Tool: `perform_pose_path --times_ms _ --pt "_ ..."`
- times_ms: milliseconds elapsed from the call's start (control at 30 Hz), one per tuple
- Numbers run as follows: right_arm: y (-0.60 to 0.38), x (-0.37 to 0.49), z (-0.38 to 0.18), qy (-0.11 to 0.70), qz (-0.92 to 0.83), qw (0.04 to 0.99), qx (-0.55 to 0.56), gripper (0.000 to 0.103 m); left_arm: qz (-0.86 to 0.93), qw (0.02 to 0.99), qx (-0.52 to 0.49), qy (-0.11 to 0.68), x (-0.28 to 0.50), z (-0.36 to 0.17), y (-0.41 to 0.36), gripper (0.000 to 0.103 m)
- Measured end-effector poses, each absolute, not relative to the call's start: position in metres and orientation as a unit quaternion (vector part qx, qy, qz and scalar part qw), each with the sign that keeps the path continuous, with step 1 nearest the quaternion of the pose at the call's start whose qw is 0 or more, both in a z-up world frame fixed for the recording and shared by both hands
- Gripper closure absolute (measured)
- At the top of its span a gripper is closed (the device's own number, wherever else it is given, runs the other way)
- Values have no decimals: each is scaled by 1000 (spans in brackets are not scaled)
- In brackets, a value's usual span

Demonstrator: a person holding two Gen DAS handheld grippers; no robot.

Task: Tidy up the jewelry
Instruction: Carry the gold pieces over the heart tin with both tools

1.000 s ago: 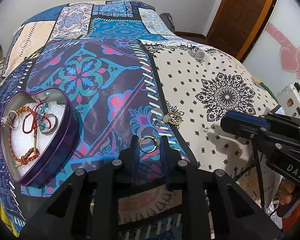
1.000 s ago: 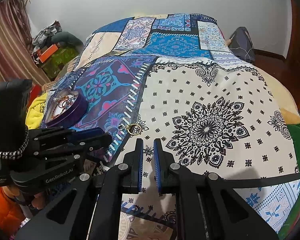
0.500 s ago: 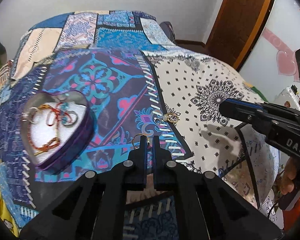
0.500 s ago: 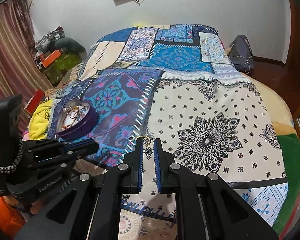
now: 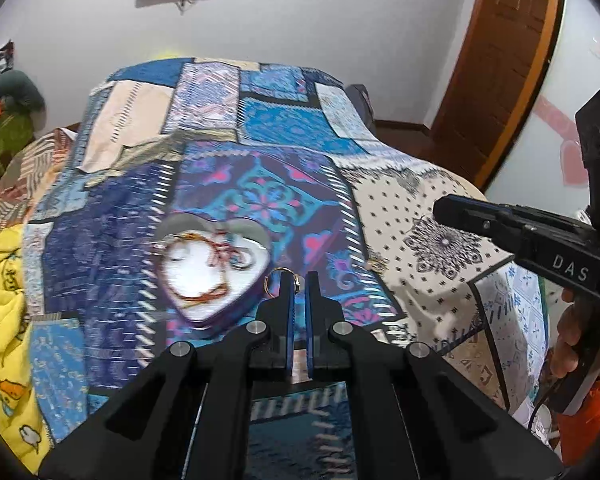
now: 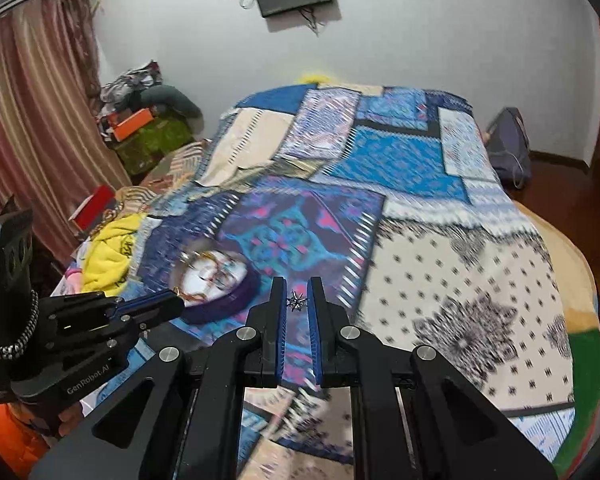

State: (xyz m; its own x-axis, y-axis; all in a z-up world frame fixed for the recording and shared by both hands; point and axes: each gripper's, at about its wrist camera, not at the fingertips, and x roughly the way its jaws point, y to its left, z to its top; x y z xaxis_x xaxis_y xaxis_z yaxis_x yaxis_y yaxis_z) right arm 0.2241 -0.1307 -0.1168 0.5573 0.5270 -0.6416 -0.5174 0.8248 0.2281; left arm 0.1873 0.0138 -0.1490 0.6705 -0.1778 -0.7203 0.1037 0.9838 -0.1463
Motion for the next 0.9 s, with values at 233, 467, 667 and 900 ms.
perform_pose_path --times_ms 233,467,667,900 --pt "-97 222 -108 354 329 875 8 94 -50 921 -62 382 179 -140 44 100" --pt "-70 224 -112 359 350 865 3 94 -33 920 -78 382 175 -145 67 100" --pt "-51 229 -119 369 362 856 3 94 -32 919 -84 385 177 -151 78 100" --pt "-32 235 -121 370 369 852 -8 94 -51 917 -96 384 188 -158 81 100"
